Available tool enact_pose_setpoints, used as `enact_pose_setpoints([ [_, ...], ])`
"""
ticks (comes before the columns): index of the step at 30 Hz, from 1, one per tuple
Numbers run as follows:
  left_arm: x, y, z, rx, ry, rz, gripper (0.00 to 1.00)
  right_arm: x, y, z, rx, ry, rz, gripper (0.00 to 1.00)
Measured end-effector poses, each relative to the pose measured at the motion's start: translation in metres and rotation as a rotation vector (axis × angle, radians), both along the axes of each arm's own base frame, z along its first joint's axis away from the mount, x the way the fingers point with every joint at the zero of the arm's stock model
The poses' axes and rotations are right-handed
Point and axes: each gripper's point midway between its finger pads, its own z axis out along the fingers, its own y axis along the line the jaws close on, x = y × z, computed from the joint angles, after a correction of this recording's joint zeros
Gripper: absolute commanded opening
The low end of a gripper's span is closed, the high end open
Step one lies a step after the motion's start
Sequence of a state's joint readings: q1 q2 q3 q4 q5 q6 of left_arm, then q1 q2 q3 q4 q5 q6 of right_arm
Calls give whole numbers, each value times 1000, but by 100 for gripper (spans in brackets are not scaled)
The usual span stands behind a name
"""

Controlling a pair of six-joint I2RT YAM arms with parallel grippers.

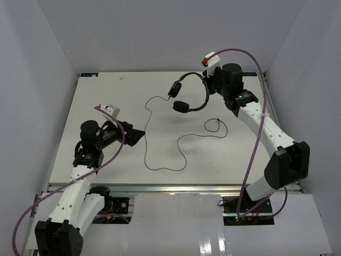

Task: Wrap the headphones

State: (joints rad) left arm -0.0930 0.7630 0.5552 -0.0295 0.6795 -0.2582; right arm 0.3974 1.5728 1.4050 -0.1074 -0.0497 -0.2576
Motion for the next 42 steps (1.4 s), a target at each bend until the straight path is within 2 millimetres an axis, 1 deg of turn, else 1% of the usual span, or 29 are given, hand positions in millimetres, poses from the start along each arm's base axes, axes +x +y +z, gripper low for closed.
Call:
enact_pose_setpoints([
  [1,-1,-7,-2,2,4,-28,98,-6,-3,12,2,-35,20,8],
  [2,-2,-15,-5,10,1,-62,98,-12,-7,20,5,-56,37,8],
  [3,-4,-25,-6,23,-15,-102,98,-19,-14,24,8,-62,49,8],
  [7,-14,-65,-10,60,-90,-261,98,-32,-56,26,38,-28,39,8],
  [8,-15,-72,-10,60,-116,-286,98,-34,-65,26,44,-20,31,8],
  [10,-15,-81,-14,55,-168,-311,98,-44,-74,26,61,-2,36,8],
  [12,-15,-87,-22,55,-208,-316,98,-60,-73,27,84,17,62,8],
  [15,-10,-95,-34,70,-246,-284,98,-83,-65,31,124,37,113,8],
  [18,-5,-101,-34,79,-301,-255,98,-102,-58,41,167,46,162,8],
  [22,11,-105,-31,92,-363,-191,97,-118,-47,52,224,57,223,8],
  [24,17,-105,-32,96,-377,-167,95,-124,-44,53,244,72,246,8],
  [27,24,-105,-31,94,-394,-139,88,-131,-39,54,268,94,275,8],
  [30,27,-108,-32,87,-403,-139,81,-137,-35,56,289,110,297,8],
  [33,28,-113,-40,89,-391,-147,82,-143,-33,59,309,126,313,8],
  [34,30,-114,-43,91,-389,-145,85,-144,-32,60,316,132,319,8],
  [37,33,-112,-50,99,-383,-124,89,-149,-30,68,335,136,336,8],
  [39,34,-108,-55,107,-383,-102,89,-151,-28,75,345,132,349,8],
  [42,36,-103,-62,123,-385,-71,87,-156,-26,84,354,123,371,8],
])
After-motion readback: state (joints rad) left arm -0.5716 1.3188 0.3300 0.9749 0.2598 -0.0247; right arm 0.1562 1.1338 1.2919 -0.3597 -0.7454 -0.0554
